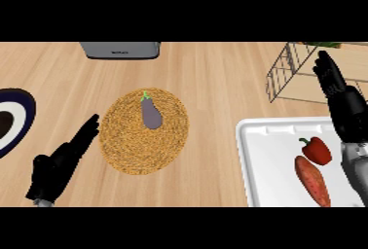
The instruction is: Pick the bell pepper from the tray and place it in the tiered shelf
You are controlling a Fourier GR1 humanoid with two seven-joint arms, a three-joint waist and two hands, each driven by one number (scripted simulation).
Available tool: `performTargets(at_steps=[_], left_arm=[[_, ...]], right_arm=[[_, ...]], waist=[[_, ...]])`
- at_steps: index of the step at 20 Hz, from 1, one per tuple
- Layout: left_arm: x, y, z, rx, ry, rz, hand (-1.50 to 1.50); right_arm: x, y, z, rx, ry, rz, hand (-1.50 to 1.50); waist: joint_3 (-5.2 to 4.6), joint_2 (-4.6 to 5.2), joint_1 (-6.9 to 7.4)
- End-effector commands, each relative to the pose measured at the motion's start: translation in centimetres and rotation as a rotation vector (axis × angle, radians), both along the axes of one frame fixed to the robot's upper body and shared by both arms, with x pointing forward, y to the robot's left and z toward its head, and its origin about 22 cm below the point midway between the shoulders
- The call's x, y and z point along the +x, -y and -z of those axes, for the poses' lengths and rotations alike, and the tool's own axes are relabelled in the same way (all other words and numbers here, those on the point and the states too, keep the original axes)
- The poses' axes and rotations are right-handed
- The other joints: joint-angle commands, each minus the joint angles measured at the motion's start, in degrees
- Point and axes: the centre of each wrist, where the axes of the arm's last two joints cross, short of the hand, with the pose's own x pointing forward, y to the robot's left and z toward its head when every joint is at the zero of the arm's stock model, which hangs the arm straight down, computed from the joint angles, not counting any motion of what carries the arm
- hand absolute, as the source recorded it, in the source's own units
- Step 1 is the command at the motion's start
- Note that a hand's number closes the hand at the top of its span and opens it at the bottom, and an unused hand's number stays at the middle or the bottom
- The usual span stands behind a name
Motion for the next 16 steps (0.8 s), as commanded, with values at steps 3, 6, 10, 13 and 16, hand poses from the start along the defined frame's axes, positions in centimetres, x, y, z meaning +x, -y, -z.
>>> performTargets(at_steps=[3,6,10,13,16], left_arm=[[0.4,-4.4,0.5,-0.013,0.058,-0.156,0.0],[0.7,-7.0,0.8,-0.002,0.065,-0.301,0.0],[-1.3,-6.3,3.2,-0.059,0.007,-0.33,0.0],[1.0,-7.8,1.5,-0.072,0.009,-0.299,0.0],[0.9,-7.5,3.1,-0.069,0.0,-0.321,0.0]], right_arm=[[-0.9,0.1,2.1,0.014,0.062,-0.16,1.5],[-0.2,-0.4,1.5,0.052,0.096,-0.322,1.5],[-3.6,5.1,6.0,-0.323,0.151,0.339,1.5],[-7.1,0.7,10.7,-0.217,0.09,0.133,-1.5],[-8.9,0.4,10.8,-0.227,0.063,0.122,-1.5]], waist=[[1.25,2.29,1.02],[1.26,2.51,1.71],[1.13,2.15,-0.21],[1.24,2.16,0.3],[1.23,2.12,0.44]])
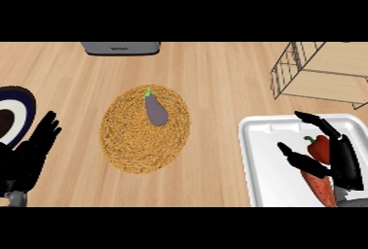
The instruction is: Pick the bell pepper from the tray and place it in the tiered shelf
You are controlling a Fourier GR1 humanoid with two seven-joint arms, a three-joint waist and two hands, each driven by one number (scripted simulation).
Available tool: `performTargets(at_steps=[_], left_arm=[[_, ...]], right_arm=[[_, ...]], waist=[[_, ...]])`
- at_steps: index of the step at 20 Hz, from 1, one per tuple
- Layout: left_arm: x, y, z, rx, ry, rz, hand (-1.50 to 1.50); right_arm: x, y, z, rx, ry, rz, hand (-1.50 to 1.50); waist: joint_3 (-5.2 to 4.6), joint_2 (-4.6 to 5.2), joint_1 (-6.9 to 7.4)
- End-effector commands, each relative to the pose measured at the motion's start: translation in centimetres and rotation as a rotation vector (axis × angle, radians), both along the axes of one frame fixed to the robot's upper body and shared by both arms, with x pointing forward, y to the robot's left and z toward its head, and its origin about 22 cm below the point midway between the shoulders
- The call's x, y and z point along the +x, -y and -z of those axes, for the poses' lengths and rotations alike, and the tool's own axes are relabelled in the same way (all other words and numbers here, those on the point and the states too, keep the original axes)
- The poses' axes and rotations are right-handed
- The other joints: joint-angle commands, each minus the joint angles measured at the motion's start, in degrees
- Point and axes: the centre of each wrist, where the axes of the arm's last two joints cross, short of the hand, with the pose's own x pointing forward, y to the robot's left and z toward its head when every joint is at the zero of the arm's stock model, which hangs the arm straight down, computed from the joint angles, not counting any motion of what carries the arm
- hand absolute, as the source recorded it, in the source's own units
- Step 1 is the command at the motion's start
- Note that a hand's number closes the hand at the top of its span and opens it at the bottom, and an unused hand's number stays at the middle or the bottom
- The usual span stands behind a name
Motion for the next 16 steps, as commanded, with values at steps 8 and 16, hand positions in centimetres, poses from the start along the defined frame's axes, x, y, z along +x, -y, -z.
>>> performTargets(at_steps=[8,16], left_arm=[[0.1,-0.7,1.0,0.008,-0.01,-0.016,0.0],[-0.9,-0.2,1.1,-0.016,-0.002,0.017,0.0]], right_arm=[[-3.7,0.7,-4.2,-0.445,-0.138,0.217,-1.5],[-4.0,1.5,-7.7,-0.863,-0.563,0.179,-1.5]], waist=[[-0.28,-0.08,-0.64],[-0.28,0.02,1.37]])
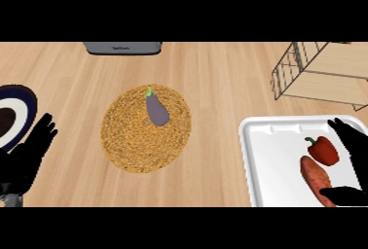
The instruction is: Pick the bell pepper from the tray and place it in the tiered shelf
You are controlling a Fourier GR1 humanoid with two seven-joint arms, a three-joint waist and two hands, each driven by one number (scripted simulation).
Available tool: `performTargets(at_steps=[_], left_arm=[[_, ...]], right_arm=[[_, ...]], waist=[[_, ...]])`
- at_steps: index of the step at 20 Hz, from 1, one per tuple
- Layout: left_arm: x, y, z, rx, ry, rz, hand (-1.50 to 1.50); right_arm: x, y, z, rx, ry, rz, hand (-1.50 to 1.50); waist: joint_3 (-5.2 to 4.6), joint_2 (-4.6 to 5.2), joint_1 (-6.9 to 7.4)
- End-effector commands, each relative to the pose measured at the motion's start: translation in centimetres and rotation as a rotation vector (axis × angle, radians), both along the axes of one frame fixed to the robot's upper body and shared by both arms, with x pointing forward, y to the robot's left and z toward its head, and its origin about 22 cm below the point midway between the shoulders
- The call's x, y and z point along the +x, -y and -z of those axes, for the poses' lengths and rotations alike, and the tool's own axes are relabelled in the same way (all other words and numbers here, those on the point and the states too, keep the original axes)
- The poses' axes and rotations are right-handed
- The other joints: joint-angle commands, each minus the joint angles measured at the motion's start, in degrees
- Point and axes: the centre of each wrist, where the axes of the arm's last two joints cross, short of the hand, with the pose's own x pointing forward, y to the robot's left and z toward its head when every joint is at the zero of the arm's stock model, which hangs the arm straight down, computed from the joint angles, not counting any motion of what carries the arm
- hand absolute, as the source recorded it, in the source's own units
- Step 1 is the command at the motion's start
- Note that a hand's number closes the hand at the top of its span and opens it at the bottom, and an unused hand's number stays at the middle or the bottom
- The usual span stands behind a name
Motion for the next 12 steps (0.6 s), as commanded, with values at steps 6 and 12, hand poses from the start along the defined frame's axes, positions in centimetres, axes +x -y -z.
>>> performTargets(at_steps=[6,12], left_arm=[[0.8,1.1,-0.4,-0.007,0.015,0.004,0.0],[1.5,-0.7,-1.1,-0.02,0.003,0.016,0.0]], right_arm=[[1.9,-3.1,-1.7,-0.324,-0.302,0.036,-1.5],[4.8,-3.7,-0.4,-0.341,-0.333,0.044,-1.5]], waist=[[0.27,0.18,0.76],[0.32,0.16,0.41]])
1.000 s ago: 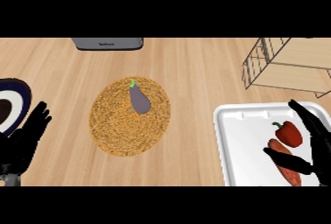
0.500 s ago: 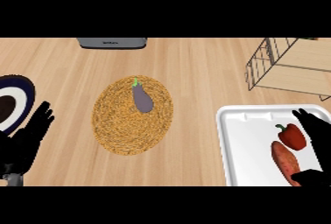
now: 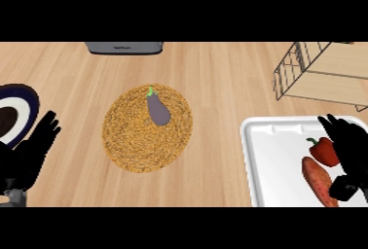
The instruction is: Pick the bell pepper from the tray and place it in the tiered shelf
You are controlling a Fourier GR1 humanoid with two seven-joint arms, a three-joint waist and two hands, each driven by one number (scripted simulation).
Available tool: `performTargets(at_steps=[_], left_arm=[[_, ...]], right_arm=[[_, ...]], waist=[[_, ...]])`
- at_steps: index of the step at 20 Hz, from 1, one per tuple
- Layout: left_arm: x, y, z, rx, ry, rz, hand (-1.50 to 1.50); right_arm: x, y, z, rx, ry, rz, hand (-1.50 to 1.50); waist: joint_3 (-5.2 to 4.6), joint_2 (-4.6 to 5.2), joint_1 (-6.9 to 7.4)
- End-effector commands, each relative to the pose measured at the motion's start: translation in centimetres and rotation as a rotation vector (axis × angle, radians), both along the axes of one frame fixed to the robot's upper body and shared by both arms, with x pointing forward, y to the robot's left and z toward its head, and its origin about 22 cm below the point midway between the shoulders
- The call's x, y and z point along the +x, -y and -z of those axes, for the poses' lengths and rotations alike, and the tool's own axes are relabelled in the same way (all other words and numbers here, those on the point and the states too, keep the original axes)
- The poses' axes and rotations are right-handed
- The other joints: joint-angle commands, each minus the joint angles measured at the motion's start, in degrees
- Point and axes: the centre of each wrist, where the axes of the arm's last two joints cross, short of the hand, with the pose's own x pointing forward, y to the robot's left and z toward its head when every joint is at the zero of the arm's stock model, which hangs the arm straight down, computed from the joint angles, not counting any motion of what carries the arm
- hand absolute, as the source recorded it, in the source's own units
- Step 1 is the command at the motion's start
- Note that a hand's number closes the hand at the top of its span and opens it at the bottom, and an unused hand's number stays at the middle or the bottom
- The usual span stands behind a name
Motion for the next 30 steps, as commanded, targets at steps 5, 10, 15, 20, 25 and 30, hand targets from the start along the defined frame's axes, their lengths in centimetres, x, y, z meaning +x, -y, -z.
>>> performTargets(at_steps=[5,10,15,20,25,30], left_arm=[[-1.4,1.0,0.7,0.012,0.007,-0.009,0.0],[-0.6,1.0,2.6,0.014,0.008,-0.006,0.0],[-0.2,1.5,-0.6,0.009,0.02,-0.003,0.0],[0.7,-0.5,-1.4,-0.016,0.0,0.011,0.0],[0.8,-0.3,-0.1,0.006,0.024,-0.009,0.0],[-1.0,0.5,0.3,0.025,0.014,-0.008,0.0]], right_arm=[[1.4,1.0,2.0,-0.041,-0.039,0.006,-1.5],[3.0,5.4,2.8,-0.05,-0.039,0.036,-1.5],[4.6,4.7,3.8,-0.051,-0.022,0.016,-1.5],[4.2,5.4,5.5,-0.044,-0.014,0.001,-1.5],[5.4,4.4,7.2,-0.053,-0.053,0.004,-1.5],[5.5,5.6,8.6,-0.016,-0.066,0.028,1.5]], waist=[[0.07,-0.07,-0.24],[0.07,0.04,-0.23],[0.09,-0.04,-0.05],[0.08,-0.03,-0.19],[0.07,-0.01,-0.17],[0.1,-0.02,0.16]])
